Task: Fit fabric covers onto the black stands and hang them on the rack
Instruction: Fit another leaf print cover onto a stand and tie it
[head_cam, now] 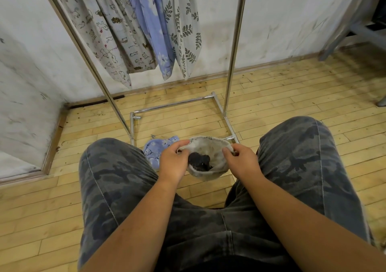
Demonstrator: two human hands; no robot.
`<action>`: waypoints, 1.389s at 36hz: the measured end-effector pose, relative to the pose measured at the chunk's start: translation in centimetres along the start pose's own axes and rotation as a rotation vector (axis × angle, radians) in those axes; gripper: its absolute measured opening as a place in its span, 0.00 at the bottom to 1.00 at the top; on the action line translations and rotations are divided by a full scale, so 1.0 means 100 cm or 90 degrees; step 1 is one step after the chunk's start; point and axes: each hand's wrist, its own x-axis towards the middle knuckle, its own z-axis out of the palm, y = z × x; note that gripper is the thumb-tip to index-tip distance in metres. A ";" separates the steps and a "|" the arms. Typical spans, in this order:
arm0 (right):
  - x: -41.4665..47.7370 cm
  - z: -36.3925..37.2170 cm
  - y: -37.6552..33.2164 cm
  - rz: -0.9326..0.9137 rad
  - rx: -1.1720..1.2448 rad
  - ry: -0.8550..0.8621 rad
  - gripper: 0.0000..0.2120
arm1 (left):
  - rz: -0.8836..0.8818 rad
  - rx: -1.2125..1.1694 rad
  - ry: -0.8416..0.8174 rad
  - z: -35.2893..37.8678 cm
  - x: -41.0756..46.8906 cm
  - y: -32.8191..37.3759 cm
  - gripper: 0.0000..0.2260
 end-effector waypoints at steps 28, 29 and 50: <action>-0.003 -0.005 -0.007 0.056 0.164 0.002 0.11 | 0.061 0.212 0.042 0.000 0.003 -0.010 0.12; -0.003 -0.005 -0.007 0.054 0.160 0.002 0.11 | 0.059 0.203 0.039 0.000 0.003 -0.009 0.12; 0.001 -0.006 -0.010 0.049 0.153 0.022 0.05 | 0.028 -0.089 -0.086 0.001 -0.001 0.005 0.11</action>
